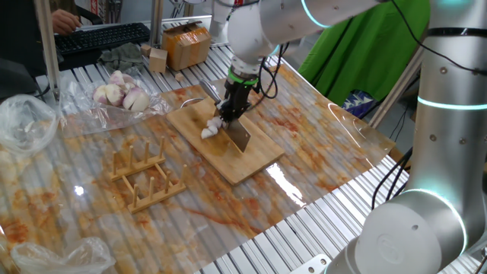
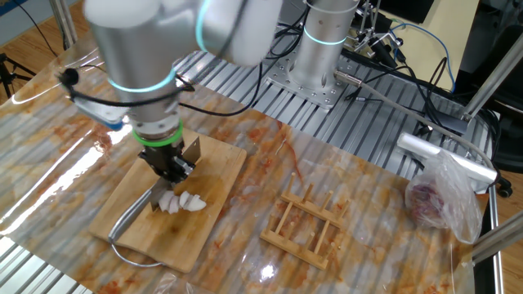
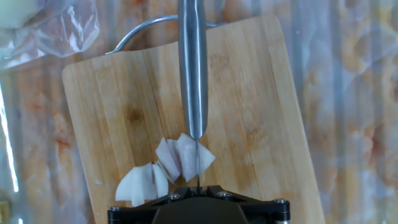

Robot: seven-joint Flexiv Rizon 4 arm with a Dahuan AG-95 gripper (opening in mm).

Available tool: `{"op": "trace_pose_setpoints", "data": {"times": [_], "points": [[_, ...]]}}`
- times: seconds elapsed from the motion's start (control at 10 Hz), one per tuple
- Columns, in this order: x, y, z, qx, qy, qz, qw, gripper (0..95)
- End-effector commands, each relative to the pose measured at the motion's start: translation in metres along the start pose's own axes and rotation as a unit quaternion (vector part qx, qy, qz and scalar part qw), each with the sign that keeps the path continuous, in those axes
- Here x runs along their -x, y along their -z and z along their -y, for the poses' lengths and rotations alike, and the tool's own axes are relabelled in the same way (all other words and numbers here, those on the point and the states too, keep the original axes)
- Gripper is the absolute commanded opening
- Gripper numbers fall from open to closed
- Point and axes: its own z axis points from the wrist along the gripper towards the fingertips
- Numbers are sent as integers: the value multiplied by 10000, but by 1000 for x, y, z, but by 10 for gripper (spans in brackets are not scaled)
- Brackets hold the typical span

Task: Chop the onions

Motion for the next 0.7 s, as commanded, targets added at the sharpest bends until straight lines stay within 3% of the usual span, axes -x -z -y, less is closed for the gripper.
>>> {"op": "trace_pose_setpoints", "data": {"times": [0.1, 0.2, 0.3, 0.5, 0.6, 0.7], "points": [[0, 11, 0, -567, 284, -4, 9980, 0], [-3, -3, 2, -577, 276, 116, 9979, 0], [-4, -7, 2, -544, 270, 105, 9981, 0], [-3, -4, 0, -413, 162, 113, 9990, 0], [0, 4, -3, -395, 159, 20, 9991, 0], [0, 2, -4, -415, 138, 21, 9990, 0]]}}
